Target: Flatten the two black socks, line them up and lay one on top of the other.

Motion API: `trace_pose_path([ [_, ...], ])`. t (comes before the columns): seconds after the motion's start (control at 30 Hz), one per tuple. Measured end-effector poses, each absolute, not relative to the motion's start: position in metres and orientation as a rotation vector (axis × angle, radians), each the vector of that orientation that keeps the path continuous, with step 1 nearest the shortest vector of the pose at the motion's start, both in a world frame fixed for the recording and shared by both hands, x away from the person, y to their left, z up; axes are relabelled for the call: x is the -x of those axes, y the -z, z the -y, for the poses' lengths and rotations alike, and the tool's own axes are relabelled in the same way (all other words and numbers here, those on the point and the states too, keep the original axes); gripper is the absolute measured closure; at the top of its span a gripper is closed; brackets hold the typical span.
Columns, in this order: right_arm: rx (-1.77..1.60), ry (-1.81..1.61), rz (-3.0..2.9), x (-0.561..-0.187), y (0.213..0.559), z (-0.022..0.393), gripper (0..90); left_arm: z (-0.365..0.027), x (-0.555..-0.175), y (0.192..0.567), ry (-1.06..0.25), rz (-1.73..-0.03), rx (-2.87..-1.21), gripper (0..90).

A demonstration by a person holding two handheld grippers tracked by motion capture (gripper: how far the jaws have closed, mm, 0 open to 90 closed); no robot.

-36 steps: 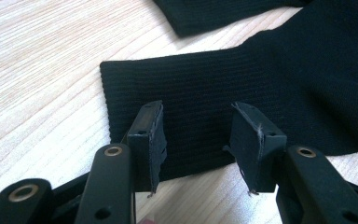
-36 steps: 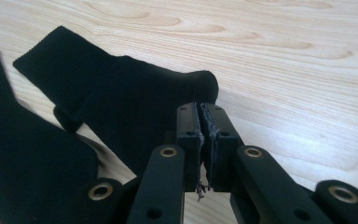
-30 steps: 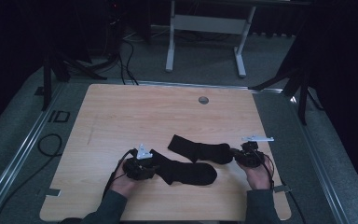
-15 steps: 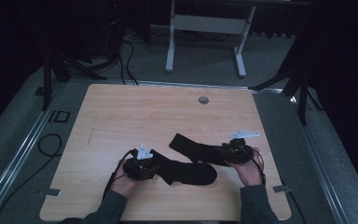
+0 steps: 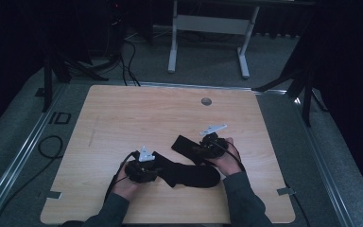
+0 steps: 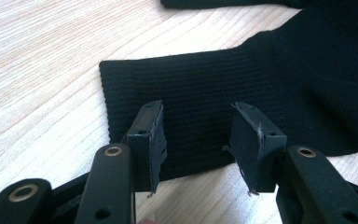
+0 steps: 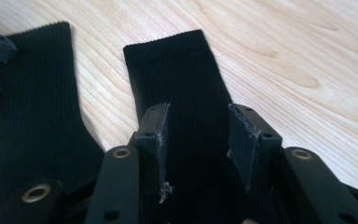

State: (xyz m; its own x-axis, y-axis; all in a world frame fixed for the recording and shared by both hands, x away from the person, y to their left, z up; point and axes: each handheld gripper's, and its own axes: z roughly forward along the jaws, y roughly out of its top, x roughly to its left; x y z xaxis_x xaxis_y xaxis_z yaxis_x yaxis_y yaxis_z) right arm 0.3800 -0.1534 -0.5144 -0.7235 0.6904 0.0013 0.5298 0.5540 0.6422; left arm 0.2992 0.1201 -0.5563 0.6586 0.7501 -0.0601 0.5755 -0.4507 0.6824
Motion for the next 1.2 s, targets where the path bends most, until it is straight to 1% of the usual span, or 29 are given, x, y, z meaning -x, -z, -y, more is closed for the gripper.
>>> trace_pose_path([
  [0.03, -1.006, -0.909, -2.552, -0.382, 0.516, 0.15, 57.1, -0.12, -0.299, 0.556, -0.327, -1.022, -2.184, 55.2],
  [0.17, -0.97, -0.84, -2.604, -0.396, 0.525, 0.135, 52.3, -0.12, -0.299, 0.556, -0.322, -1.025, -2.181, 54.8],
  [0.43, -0.977, -0.817, -2.656, -0.403, 0.536, 0.121, 49.3, -0.12, -0.299, 0.556, -0.321, -1.024, -2.182, 54.4],
  [0.57, -0.944, -0.745, -2.676, -0.404, 0.539, 0.115, 49.6, -0.12, -0.299, 0.557, -0.32, -1.024, -2.18, 54.1],
  [0.73, -0.984, -0.756, -2.675, -0.407, 0.541, 0.115, 50.4, -0.119, -0.299, 0.557, -0.322, -1.021, -2.183, 53.9],
  [0.77, -0.965, -0.764, -2.68, -0.405, 0.541, 0.114, 56.2, -0.119, -0.299, 0.557, -0.322, -1.02, -2.185, 53.7],
  [0.87, -0.957, -0.767, -2.683, -0.404, 0.541, 0.112, 61.4, -0.119, -0.299, 0.557, -0.324, -1.019, -2.185, 53.4],
  [0.97, -0.956, -0.785, -2.677, -0.404, 0.542, 0.113, 70.5, -0.118, -0.298, 0.557, -0.325, -1.021, -2.184, 53.3],
  [1.0, -0.956, -0.785, -2.677, -0.404, 0.542, 0.113, 70.5, -0.118, -0.298, 0.557, -0.325, -1.021, -2.184, 53.3],
  [1.03, -0.98, -0.794, -2.669, -0.404, 0.542, 0.113, 76.9, -0.118, -0.298, 0.557, -0.325, -1.022, -2.183, 53.3],
  [1.1, -1.004, -0.795, -2.665, -0.405, 0.542, 0.114, 80.3, -0.118, -0.298, 0.557, -0.325, -1.021, -2.183, 53.3],
  [1.2, -1.024, -0.781, -2.657, -0.405, 0.541, 0.112, 82.6, -0.117, -0.298, 0.557, -0.326, -1.019, -2.183, 53.0],
])
